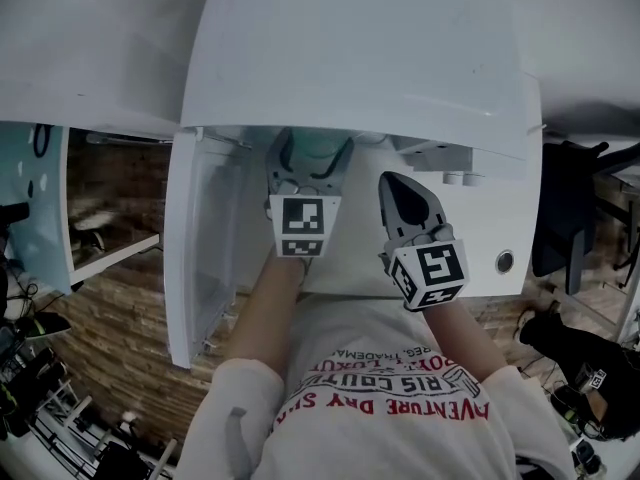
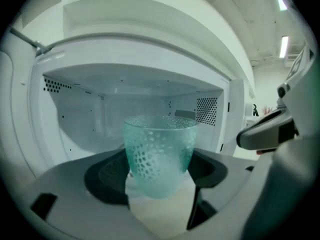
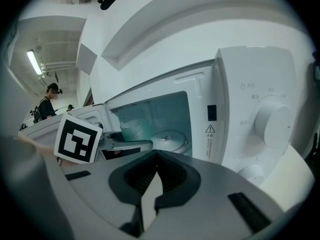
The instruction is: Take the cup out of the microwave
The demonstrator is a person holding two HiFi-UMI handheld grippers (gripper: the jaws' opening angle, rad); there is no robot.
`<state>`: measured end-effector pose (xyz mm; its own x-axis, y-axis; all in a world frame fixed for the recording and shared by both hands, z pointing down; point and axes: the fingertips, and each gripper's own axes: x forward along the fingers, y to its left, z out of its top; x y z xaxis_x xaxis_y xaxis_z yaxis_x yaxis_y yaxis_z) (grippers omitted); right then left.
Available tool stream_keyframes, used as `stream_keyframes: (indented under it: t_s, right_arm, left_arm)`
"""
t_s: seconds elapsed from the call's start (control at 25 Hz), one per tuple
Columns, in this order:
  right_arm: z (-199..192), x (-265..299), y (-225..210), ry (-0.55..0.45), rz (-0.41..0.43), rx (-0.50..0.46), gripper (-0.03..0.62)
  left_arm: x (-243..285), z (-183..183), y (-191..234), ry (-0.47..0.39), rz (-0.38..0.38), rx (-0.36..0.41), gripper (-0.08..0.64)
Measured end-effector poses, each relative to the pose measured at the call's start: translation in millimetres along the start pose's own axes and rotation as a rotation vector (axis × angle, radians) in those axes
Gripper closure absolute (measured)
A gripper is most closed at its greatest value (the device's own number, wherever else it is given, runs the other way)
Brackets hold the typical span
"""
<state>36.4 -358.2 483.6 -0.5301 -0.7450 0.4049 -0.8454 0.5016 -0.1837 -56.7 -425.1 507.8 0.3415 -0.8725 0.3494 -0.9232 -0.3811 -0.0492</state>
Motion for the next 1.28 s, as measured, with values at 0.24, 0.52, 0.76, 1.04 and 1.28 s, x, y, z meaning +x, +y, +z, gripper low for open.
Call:
stream_keyframes:
  t_s: [0.24, 0.52, 0.76, 1.04, 1.28]
  right_arm:
    - [1, -15, 14, -0.024, -0.027, -0.003, 0.580]
    - [9, -36, 30, -0.079, -0.059, -0.015, 0.580]
    - [23, -50, 44, -0.135, -0.080, -0.036, 0.580]
    - [60, -70, 63, -0.233, -0.078, -0.111, 0.581]
    - [88, -86, 66, -0.327, -0.093, -0.162, 0.581]
  left_arm:
    - [-39, 2, -8, -0.017, -0.026, -0.044, 0.199]
    - [-95, 25, -21, -0.085, -0.069, -0.053, 0.199]
    - [-137, 59, -34, -0.148, -0.131, -0.057, 0.199]
    - [-162, 82, -41, -0.160, -0.162, 0.005, 0.199]
    - [-170, 97, -39, -0.196, -0.151, 0.011, 0.199]
